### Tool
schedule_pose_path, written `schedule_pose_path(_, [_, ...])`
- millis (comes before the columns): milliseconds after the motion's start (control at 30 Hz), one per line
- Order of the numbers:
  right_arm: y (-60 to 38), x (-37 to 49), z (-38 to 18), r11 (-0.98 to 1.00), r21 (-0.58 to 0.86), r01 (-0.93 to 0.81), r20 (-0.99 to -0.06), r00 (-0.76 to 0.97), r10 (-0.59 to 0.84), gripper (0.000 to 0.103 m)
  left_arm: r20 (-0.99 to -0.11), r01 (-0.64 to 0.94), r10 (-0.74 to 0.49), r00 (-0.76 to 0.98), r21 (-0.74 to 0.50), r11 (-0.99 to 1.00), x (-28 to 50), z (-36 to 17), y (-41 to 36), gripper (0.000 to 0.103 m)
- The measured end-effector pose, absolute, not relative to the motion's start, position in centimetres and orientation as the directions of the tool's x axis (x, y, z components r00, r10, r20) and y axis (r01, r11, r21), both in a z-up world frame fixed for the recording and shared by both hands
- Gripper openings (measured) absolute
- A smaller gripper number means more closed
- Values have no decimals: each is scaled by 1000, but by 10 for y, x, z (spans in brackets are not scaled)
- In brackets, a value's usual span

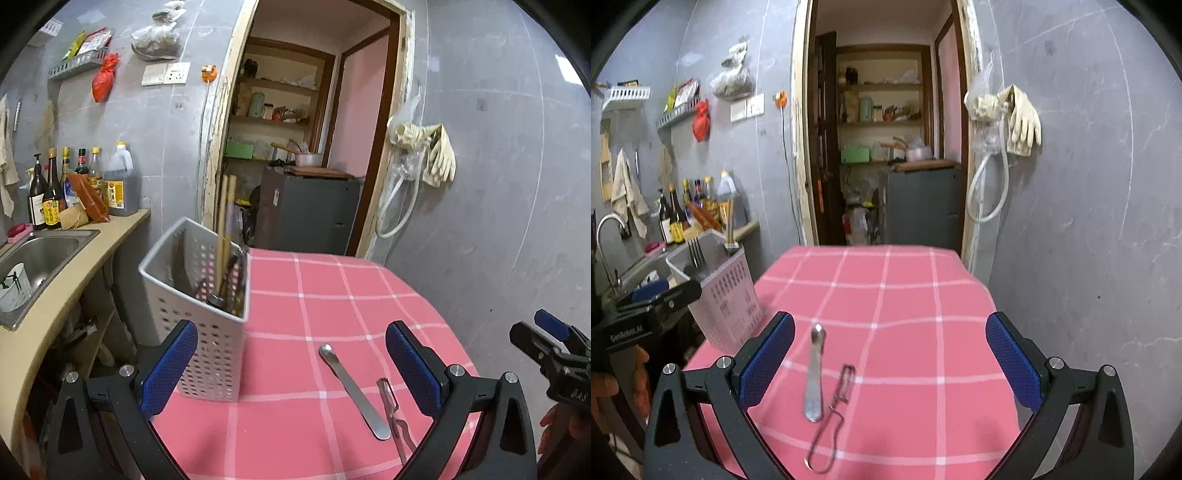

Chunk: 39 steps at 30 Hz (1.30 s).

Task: Organize utensils
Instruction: 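Move both tools back over the knife and the wire peeler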

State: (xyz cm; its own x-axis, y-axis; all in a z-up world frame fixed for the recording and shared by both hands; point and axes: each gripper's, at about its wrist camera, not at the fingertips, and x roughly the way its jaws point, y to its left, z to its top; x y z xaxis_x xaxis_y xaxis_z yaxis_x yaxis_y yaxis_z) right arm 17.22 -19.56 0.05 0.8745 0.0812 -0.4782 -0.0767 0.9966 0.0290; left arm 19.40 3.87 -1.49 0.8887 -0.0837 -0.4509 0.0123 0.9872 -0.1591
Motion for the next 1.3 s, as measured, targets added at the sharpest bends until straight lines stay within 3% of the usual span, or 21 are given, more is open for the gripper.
schedule_pose_path(400, [-191, 205, -77, 985, 24, -169, -685, 715, 139, 102, -638, 38, -160, 753, -201, 979, 236, -70, 9, 102])
schedule_pose_path(733, [-175, 217, -114, 973, 43, -226, -757, 629, 179, 102, -708, 39, -222, 671, -265, 963, 282, -102, 2, 102])
schedule_pose_path(800, [-173, 218, -117, 972, 33, -231, -768, 616, 172, 101, -724, 43, -229, 651, -267, 963, 289, -108, 1, 100])
schedule_pose_path(1100, [-162, 225, -128, 970, -13, -244, -810, 571, 133, 101, -787, 63, -263, 559, -276, 959, 314, -130, -13, 74])
schedule_pose_path(1300, [-175, 230, -127, 980, -34, -197, -816, 572, 86, 101, -813, 75, -234, 533, -230, 970, 325, -137, -29, 73])
